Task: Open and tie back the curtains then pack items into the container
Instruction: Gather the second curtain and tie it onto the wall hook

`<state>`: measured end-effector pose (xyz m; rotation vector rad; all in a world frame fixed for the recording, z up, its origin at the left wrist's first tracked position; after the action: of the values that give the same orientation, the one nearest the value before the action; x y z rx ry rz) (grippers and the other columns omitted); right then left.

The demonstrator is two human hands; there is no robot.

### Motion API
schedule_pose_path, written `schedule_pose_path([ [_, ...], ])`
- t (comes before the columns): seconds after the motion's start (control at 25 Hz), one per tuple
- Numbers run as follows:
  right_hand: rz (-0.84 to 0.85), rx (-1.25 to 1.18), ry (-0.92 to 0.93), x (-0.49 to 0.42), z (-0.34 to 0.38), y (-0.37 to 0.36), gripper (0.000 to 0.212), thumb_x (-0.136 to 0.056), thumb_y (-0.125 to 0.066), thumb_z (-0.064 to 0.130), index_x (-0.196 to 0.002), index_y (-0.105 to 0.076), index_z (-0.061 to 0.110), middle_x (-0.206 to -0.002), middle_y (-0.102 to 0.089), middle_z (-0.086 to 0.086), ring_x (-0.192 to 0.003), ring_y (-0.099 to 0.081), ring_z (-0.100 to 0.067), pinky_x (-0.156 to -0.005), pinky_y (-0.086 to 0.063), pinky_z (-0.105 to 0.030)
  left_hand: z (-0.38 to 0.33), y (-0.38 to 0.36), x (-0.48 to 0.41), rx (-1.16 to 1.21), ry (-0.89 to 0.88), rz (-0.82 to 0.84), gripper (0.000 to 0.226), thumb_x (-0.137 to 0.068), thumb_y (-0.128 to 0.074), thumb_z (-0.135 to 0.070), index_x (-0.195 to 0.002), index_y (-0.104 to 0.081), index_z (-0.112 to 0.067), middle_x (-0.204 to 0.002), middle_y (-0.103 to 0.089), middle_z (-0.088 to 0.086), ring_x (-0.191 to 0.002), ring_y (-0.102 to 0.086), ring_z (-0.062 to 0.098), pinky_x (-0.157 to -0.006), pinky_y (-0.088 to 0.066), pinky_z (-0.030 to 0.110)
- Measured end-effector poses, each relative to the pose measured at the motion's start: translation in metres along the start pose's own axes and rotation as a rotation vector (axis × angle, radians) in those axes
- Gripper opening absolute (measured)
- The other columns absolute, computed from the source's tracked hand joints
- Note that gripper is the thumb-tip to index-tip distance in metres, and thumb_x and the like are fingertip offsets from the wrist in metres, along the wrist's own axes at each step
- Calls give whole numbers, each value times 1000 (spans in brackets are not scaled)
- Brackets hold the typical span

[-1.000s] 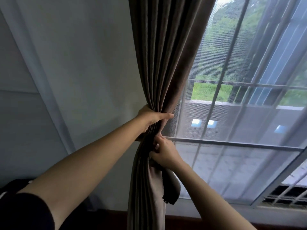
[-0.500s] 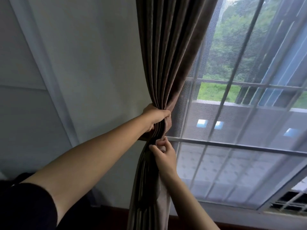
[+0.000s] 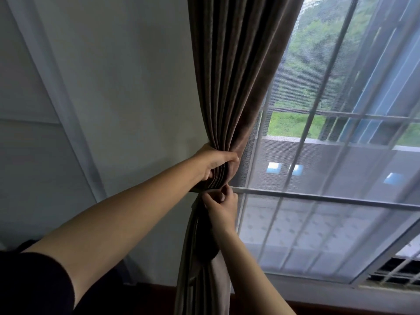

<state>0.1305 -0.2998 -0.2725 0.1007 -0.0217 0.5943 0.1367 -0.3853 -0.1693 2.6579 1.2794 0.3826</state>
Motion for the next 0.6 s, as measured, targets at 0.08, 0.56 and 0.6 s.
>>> schedule_pose_path([
  [0.08, -55, 158, -13, -2, 7, -6, 73, -64, -70, 38, -128, -47, 14, -121, -47, -6, -117, -44, -25, -101, -38, -44, -2, 1, 3, -18, 20, 68, 55, -73, -76, -23, -122, -52, -19, -111, -54, -5, -108, -48, 16, -85, -39, 36],
  [0.56, -190, 484, 169, -6, 7, -17, 59, -83, -57, 29, -136, -35, 19, -122, -56, -4, -106, -58, -30, -77, -48, -42, -7, 37, 16, -31, -32, 513, 36, -80, -68, -4, -115, -62, -10, -108, -69, 5, -106, -64, 18, -86, -54, 34],
  [0.6, -183, 517, 190, -4, 7, -16, 62, -84, -56, 27, -140, -31, 21, -125, -54, -4, -107, -57, -31, -76, -47, -41, -3, 48, 16, 60, -63, 555, 37, -78, -64, 4, -112, -62, -11, -104, -70, 4, -101, -66, 17, -86, -55, 34],
])
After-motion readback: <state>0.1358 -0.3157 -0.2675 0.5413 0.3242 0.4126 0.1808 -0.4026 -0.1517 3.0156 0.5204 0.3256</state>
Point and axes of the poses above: each hand's wrist, its own x-axis away from the middle knuckle, its own y-axis out of the back of the hand, z = x × y, the point moved 4 cm from there along -x, towards the middle knuckle
